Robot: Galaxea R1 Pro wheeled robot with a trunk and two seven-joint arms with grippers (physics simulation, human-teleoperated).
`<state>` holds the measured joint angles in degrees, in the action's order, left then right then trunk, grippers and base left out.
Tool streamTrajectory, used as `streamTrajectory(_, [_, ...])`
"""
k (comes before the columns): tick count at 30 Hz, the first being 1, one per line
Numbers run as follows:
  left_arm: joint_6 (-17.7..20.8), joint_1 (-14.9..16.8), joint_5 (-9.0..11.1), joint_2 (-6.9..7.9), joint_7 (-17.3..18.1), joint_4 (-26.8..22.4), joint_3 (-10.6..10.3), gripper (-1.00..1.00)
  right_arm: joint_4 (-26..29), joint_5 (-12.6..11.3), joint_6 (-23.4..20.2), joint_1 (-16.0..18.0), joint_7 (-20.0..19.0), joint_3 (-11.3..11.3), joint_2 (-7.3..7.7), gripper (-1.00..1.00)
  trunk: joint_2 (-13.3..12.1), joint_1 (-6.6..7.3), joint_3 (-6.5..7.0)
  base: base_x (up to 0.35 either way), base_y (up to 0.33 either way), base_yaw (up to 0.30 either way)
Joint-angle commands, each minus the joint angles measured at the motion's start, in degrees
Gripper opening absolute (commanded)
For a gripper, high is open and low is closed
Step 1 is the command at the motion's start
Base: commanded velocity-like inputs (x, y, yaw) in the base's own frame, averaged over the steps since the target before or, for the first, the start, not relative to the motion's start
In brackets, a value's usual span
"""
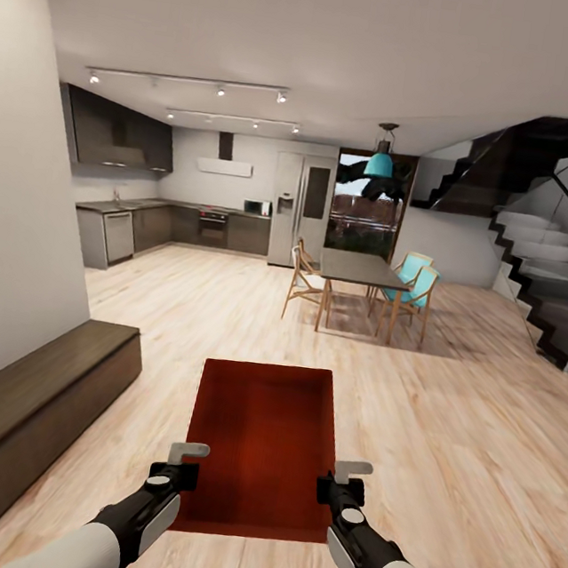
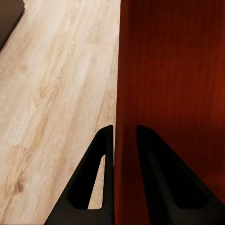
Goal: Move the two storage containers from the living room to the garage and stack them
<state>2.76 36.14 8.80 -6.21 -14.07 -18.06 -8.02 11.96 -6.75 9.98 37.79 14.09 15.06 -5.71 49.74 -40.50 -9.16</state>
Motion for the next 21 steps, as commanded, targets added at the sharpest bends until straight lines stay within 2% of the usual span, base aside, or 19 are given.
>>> streamTrajectory(1, [0.32, -0.02, -0.53, -0.03, -1.05, -0.26, 1.0, -1.0, -0.09, -3.37, 0.39, 0.09, 2.17, -2.4, -0.44, -1.0, 0.06, -0.01, -0.04, 0.0, 0.0, -0.249])
streamTrajectory(21, [0.32, -0.02, -0.55, -0.03, -1.05, -0.29, 0.99, -1.0, -0.09, -3.36, 0.39, 0.09, 2.17, -2.4, -0.44, -1.0, 0.06, -0.01, 0.67, 0.0, 0.0, -0.249])
